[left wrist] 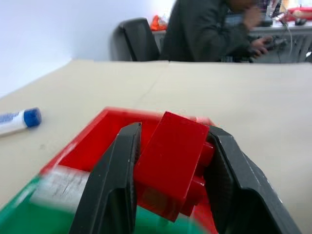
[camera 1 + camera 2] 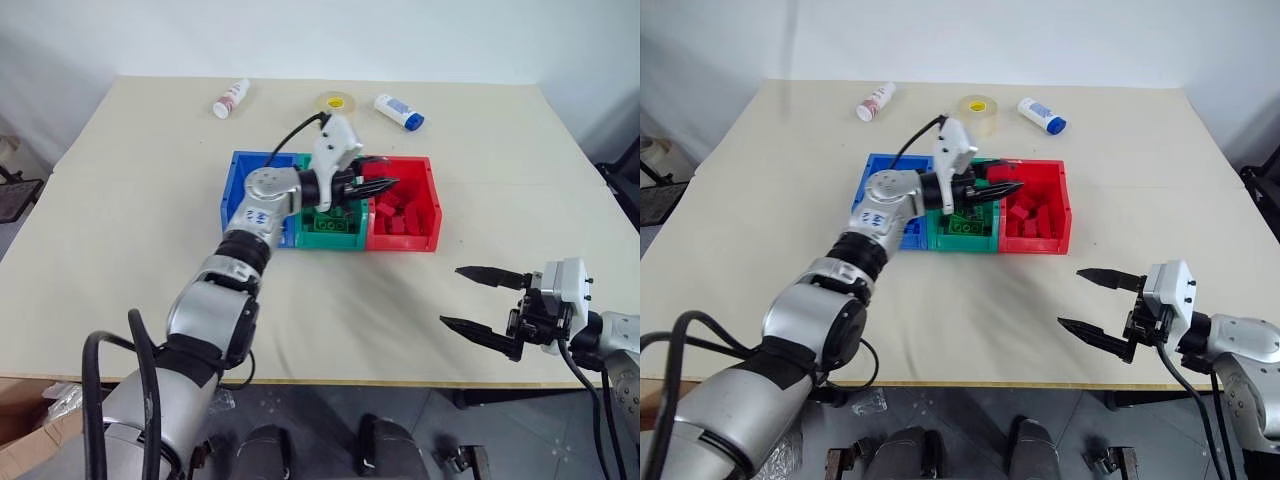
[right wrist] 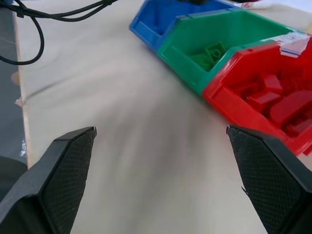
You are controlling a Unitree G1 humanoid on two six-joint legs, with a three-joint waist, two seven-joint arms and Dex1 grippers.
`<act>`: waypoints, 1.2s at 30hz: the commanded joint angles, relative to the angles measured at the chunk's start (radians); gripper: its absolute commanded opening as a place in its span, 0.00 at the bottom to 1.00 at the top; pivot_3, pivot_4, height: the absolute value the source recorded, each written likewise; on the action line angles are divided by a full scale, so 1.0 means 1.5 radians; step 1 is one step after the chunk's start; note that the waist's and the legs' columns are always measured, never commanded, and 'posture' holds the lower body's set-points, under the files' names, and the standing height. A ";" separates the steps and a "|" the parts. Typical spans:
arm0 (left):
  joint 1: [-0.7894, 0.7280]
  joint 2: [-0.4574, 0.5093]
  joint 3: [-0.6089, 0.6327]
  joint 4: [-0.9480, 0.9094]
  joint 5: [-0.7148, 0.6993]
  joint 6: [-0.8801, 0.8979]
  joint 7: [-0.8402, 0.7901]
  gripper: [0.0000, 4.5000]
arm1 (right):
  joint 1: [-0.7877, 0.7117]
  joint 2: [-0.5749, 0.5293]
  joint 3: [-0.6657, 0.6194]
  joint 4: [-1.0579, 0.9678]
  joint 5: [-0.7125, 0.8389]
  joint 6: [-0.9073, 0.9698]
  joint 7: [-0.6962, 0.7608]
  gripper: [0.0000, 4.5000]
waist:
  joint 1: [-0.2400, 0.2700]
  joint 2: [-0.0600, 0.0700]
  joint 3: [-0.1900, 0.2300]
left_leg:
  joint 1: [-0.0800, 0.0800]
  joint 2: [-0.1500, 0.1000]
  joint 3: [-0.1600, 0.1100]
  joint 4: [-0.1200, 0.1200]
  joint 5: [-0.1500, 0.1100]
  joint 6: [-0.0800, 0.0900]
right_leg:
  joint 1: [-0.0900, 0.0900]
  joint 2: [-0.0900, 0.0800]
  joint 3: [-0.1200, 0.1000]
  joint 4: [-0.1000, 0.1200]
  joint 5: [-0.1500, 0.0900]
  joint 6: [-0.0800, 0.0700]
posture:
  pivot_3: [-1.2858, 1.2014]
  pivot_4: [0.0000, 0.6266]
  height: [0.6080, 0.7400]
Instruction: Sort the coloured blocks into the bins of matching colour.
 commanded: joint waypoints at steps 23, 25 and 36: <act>0.148 0.181 0.061 -0.200 -0.039 0.056 -0.209 0.99 | -0.089 -0.035 0.016 0.056 0.004 -0.001 0.038 1.00 | -0.007 0.000 0.000 | 0.001 0.000 0.000 0.000 0.000 0.000 | 0.000 0.000 0.001 0.002 0.000 0.000 | 0.52 0.24 1.00; 0.212 0.230 0.066 -0.291 -0.061 0.116 -0.235 0.99 | -0.119 -0.038 0.031 0.084 -0.002 -0.003 0.056 1.00 | -0.008 0.000 0.000 | 0.001 0.000 0.000 0.000 0.000 0.000 | 0.000 0.000 0.001 0.002 0.000 0.000 | 0.52 0.24 1.00; 0.578 0.432 0.200 -0.614 -0.157 0.290 -0.191 0.99 | -0.282 -0.032 0.123 0.267 -0.078 -0.056 0.135 1.00 | -0.006 0.000 0.000 | 0.001 0.001 0.000 0.002 0.000 0.000 | 0.000 0.000 0.001 0.004 0.000 0.000 | 0.52 0.24 1.00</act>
